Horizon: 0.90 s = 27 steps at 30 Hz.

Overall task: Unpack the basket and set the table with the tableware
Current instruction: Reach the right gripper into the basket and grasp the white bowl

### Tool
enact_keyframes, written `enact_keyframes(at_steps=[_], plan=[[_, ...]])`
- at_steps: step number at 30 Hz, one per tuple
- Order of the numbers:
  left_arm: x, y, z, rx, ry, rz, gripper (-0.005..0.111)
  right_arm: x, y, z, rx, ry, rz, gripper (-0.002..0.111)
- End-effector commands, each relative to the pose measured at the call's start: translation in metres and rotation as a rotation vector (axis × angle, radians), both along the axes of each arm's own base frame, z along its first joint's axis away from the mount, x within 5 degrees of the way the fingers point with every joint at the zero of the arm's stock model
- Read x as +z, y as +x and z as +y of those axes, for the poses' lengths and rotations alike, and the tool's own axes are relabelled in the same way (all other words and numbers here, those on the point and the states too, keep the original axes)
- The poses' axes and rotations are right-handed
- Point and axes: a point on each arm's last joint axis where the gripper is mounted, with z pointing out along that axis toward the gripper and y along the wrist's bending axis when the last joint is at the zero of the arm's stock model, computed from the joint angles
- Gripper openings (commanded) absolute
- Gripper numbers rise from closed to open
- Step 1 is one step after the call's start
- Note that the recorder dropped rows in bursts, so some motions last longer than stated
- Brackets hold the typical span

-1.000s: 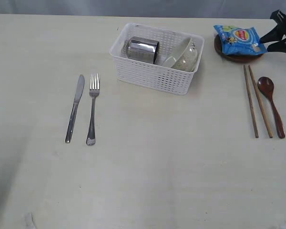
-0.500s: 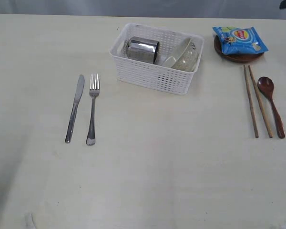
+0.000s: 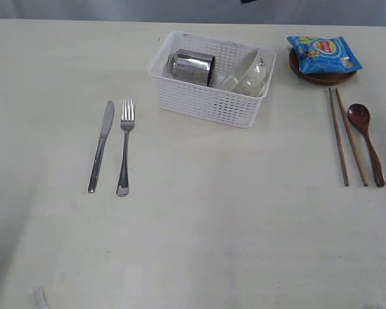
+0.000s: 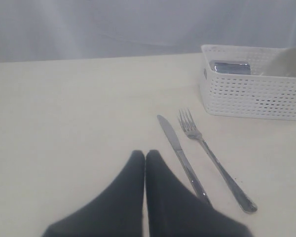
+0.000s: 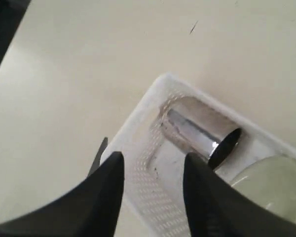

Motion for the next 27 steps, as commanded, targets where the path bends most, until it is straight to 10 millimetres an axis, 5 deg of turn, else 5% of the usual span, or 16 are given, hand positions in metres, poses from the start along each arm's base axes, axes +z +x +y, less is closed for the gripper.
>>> enact_keyframes(at_steps=[1,6,15,22,27], plan=[[-0.001,0.000,0.000,-0.005,-0.001,-0.001,0.000,-0.005,-0.017,0.046,-0.003,-0.167,-0.010,0.038],[-0.001,0.000,0.000,-0.005,-0.001,-0.001,0.000,-0.010,-0.027,0.067,-0.049,-0.294,-0.017,0.038],[-0.001,0.000,0.000,-0.005,-0.003,-0.001,0.000,-0.017,-0.030,0.039,-0.175,-0.614,0.040,0.038],[-0.001,0.000,0.000,-0.004,0.000,-0.002,0.000,-0.022,-0.029,0.034,-0.218,-0.671,0.069,0.038],[-0.001,0.000,0.000,-0.004,0.000,-0.002,0.000,-0.046,-0.021,0.035,-0.231,-0.709,0.098,0.038]])
